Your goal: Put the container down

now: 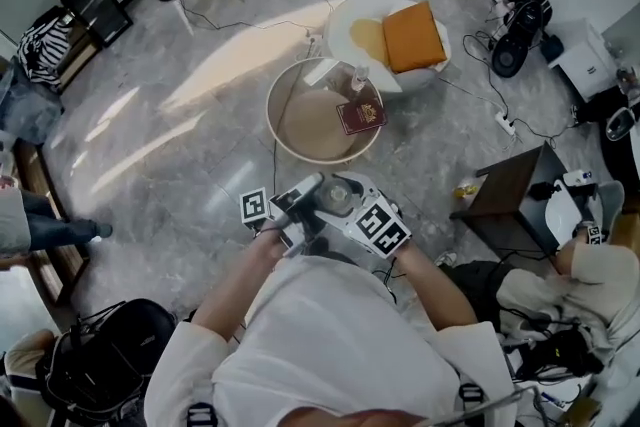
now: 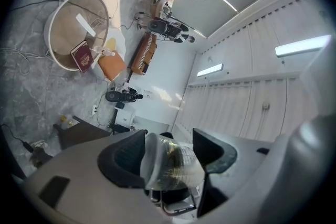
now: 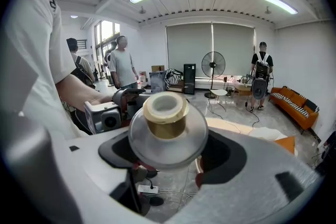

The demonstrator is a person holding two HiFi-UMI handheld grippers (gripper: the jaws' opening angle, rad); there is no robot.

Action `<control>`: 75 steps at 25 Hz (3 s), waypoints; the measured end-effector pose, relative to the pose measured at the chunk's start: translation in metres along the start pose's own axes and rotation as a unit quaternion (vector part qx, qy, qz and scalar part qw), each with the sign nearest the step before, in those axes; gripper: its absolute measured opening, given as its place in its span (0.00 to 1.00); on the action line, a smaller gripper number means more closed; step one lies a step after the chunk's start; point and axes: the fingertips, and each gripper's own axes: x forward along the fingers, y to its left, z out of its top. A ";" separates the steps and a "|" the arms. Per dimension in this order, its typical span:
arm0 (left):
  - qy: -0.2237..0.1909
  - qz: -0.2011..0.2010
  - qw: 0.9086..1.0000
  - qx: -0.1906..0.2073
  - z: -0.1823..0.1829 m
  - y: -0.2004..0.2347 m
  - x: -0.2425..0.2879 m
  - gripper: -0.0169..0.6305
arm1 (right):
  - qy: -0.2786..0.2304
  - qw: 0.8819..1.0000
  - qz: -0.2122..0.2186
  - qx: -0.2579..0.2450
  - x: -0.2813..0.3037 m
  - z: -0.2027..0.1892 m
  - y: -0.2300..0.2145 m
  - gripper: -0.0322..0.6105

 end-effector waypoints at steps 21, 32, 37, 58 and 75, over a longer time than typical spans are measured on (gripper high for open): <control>0.026 0.018 0.999 -0.010 0.092 0.003 0.015 0.45 | -0.001 0.999 -0.023 0.027 0.068 0.023 -0.062 0.58; 0.076 0.040 0.996 -0.030 0.189 -0.011 0.038 0.45 | -0.002 0.996 -0.064 0.064 0.135 0.066 -0.130 0.58; 0.102 0.051 0.993 -0.041 0.226 -0.017 0.047 0.45 | -0.001 0.993 -0.085 0.084 0.161 0.081 -0.157 0.58; 0.141 0.072 0.986 -0.055 0.288 -0.001 0.089 0.45 | 0.010 0.986 -0.118 0.114 0.194 0.085 -0.228 0.58; 0.059 0.087 0.994 -0.032 0.358 0.088 0.163 0.45 | 0.040 0.995 -0.047 0.084 0.220 0.015 -0.340 0.58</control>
